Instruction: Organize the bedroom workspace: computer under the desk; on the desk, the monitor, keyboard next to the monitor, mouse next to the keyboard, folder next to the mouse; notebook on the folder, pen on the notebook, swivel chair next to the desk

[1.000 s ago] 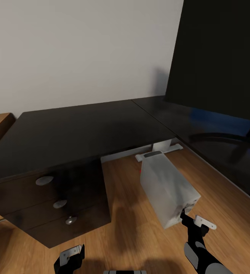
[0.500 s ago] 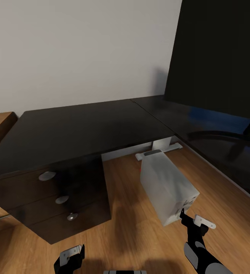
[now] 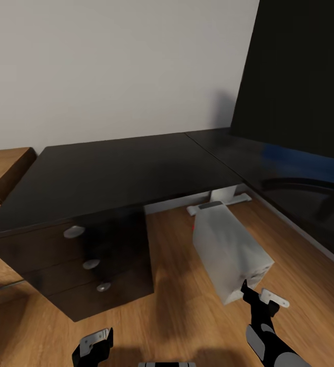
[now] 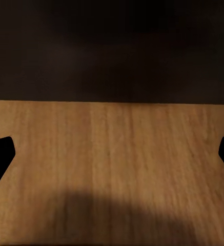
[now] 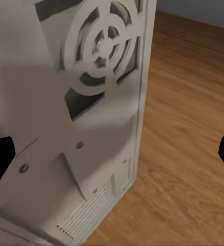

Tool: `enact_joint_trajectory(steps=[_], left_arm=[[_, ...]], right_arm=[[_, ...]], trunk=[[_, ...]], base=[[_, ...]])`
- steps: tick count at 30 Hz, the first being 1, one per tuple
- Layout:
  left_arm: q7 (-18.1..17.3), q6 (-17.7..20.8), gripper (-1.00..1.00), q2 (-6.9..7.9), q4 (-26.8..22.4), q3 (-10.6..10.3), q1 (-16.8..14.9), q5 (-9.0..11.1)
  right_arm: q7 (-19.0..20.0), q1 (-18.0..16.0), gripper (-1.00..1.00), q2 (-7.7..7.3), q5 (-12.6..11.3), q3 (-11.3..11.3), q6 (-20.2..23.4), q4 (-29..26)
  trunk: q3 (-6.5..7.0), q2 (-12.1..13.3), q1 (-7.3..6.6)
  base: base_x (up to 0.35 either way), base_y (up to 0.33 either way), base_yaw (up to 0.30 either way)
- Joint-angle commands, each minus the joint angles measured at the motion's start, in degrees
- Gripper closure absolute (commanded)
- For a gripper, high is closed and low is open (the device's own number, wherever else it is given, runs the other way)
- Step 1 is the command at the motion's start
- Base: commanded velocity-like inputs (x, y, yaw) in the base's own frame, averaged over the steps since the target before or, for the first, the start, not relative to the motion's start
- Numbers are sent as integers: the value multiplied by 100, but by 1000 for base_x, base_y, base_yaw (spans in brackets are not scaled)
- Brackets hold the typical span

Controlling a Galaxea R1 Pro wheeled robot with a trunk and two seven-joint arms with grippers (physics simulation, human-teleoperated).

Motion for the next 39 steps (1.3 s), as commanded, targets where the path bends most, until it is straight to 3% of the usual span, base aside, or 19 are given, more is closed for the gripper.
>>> enact_joint_trajectory(steps=[1, 27, 39], left_arm=[[28, -18, -100, -2, 13, -12, -4, 4], [28, -18, -100, -13, 50, -12, -4, 3], [28, -18, -100, -14, 50, -12, -4, 3]], right_arm=[[15, -4, -100, -1, -6, 55, -9, 3], [16, -4, -100, -1, -6, 55, -9, 3], [15, -4, -100, -1, -6, 55, -9, 3]], trunk=[[-4, -1, -1], [-4, -1, -1], [-4, -1, -1]], base=[[0, 0, 133], [1, 0, 44], [131, 0, 0]])
